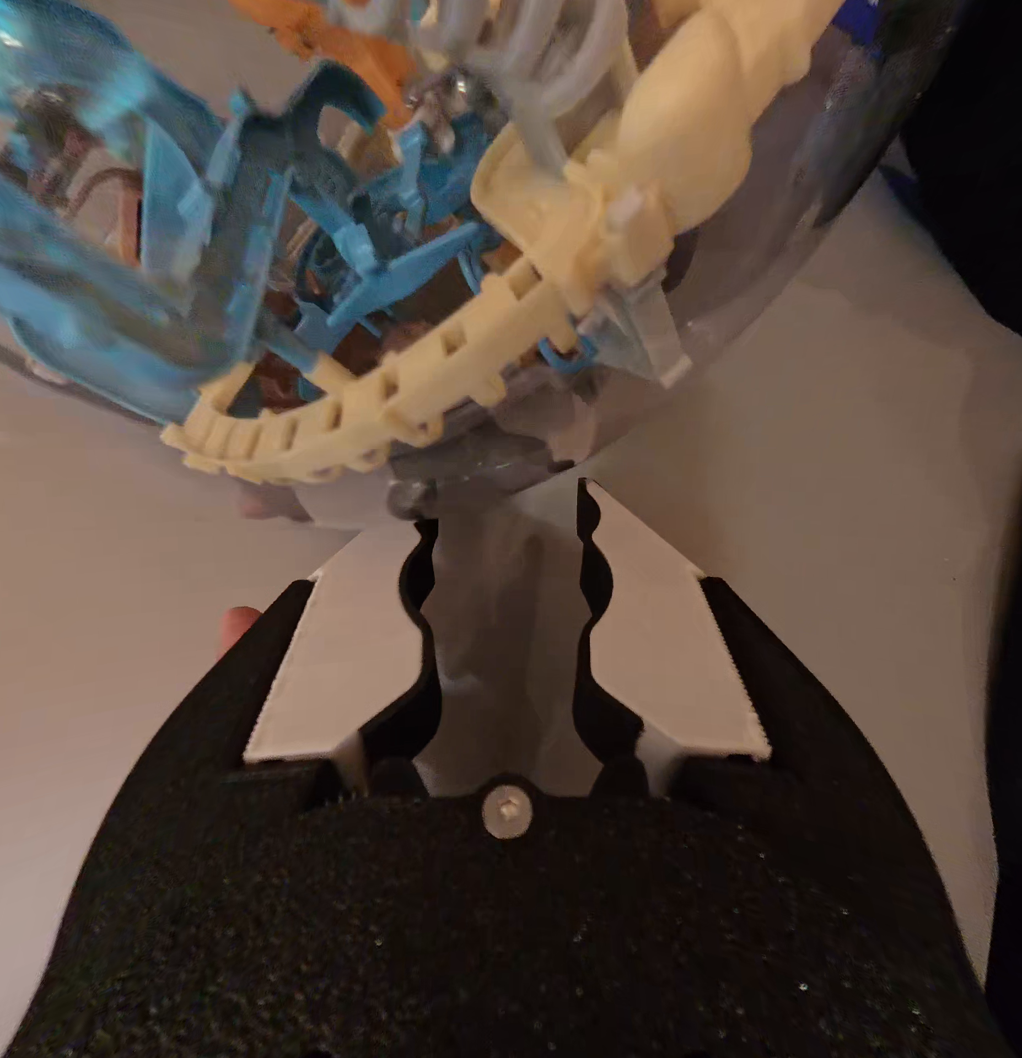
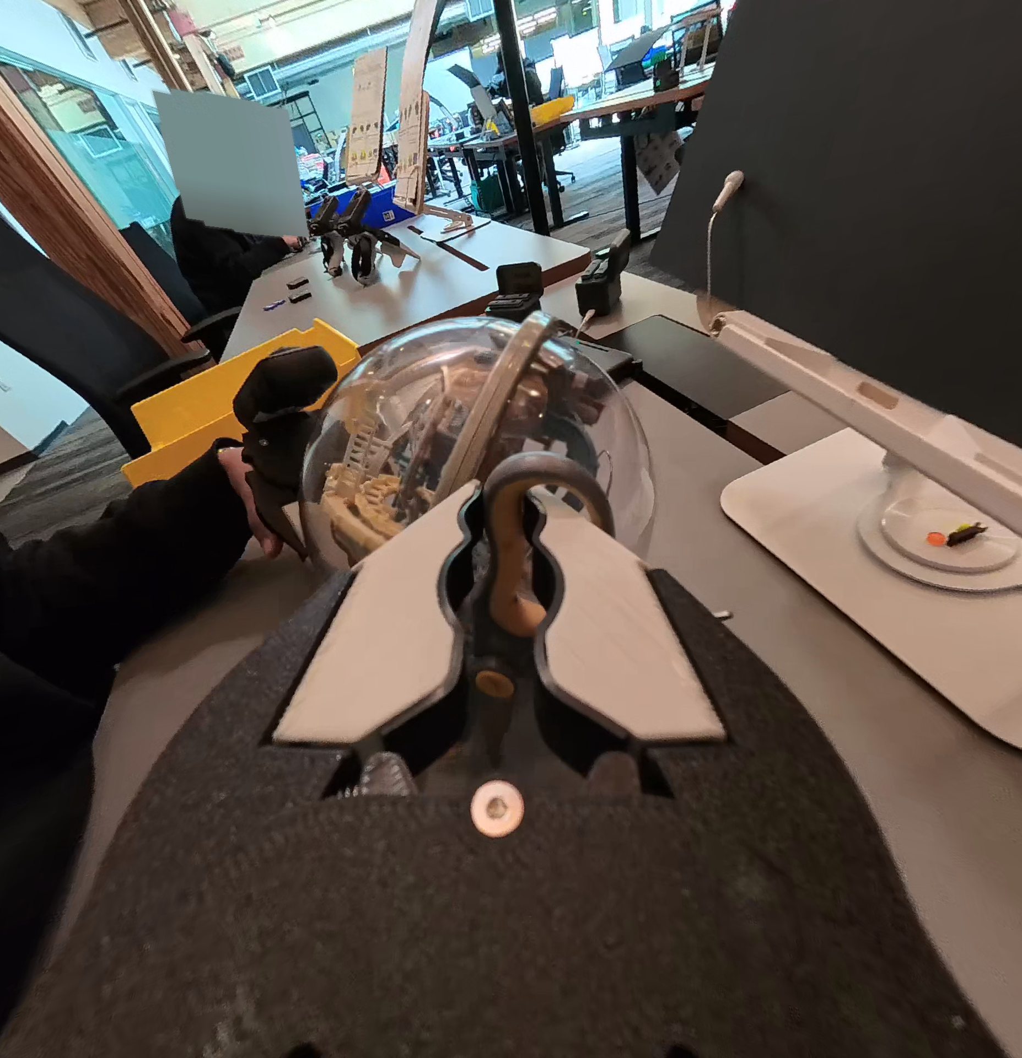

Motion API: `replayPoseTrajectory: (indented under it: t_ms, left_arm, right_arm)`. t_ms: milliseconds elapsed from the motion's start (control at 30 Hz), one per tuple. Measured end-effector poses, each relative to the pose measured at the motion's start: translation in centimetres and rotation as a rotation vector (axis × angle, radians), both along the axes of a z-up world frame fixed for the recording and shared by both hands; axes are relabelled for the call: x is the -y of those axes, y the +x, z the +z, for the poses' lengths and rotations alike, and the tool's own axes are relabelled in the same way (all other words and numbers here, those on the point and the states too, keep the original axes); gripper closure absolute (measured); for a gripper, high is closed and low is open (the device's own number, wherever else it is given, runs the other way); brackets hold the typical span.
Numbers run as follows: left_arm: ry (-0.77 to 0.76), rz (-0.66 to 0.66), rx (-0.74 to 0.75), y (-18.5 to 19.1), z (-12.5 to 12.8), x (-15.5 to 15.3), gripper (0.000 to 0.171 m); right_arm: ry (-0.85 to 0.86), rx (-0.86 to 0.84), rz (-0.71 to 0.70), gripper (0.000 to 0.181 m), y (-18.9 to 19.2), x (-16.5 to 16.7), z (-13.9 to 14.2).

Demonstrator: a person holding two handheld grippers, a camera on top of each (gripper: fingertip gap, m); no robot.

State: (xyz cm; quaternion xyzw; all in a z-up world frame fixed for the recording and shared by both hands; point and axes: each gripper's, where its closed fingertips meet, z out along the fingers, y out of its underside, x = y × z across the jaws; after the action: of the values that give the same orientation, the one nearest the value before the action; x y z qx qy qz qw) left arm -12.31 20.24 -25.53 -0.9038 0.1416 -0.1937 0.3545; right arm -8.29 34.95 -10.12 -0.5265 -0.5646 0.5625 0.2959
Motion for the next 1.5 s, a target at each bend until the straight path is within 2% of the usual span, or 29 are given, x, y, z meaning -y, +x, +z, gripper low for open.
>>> replayPoseTrajectory:
  t_ms: [133, 233, 333, 433, 533, 600, 700, 833, 967, 1133, 1233, 1300, 1500]
  left_arm:
    - [0.002, 0.025, -0.025, -0.5, 0.1, 0.8, 0.123]
    - [-0.010, 0.054, -0.059, -1.2, 0.2, 2.5, 0.123]
    - [0.008, 0.156, -0.093, -3.8, 0.7, 4.4, 0.123]
    - [0.101, 0.269, 0.001, -5.8, 4.1, 5.4, 0.123]
    - [0.314, 0.348, 0.068, -7.0, 8.7, 5.0, 0.123]
    - [0.393, 0.387, 0.088, -7.9, 9.9, 4.0, 0.123]
    - [0.385, 0.449, 0.149, -9.3, 9.2, 2.1, 0.123]
    - [0.412, 0.328, 0.316, -7.0, 9.8, 0.8, 0.122]
    - [0.450, 0.323, 0.271, -6.5, 9.7, 0.4, 0.117]
    - [0.381, 0.270, 0.256, -5.5, 8.7, 0.5, 0.117]
    - [0.324, 0.289, 0.177, -5.7, 7.2, 0.3, 0.117]
    - [0.313, 0.280, 0.172, -5.4, 7.0, 0.2, 0.117]
    - [0.335, 0.261, 0.221, -5.5, 7.3, 0.3, 0.117]
  right_arm:
    - [0.001, -0.010, 0.027, 0.169, 0.0, 0.7, 0.1]
    - [0.014, -0.025, 0.025, 0.169, -0.3, 0.8, 0.1]
    - [0.037, -0.036, -0.010, 0.169, -0.7, 0.3, 0.2]
    - [0.034, -0.010, -0.033, 0.168, -1.1, -0.1, -0.2]
    - [-0.020, -0.006, 0.025, 0.168, -1.0, 0.4, 0.0]
    - [-0.046, -0.001, 0.062, 0.168, -0.9, 0.4, 0.1]
    - [-0.090, -0.018, 0.073, 0.168, -1.5, 0.0, 0.2]
    - [-0.196, -0.016, 0.120, 0.167, -2.0, 0.3, 0.0]
    - [-0.261, 0.006, 0.120, 0.166, -2.2, -0.2, -0.1]
    - [-0.119, 0.097, 0.008, 0.166, -2.2, -2.0, -0.8]
    - [-0.050, 0.158, -0.016, 0.149, -2.7, -3.2, -1.5]
    - [-0.075, 0.190, 0.027, 0.148, -3.1, -3.5, -1.7]
    - [-0.271, 0.212, 0.293, 0.151, -3.1, -2.0, -2.1]
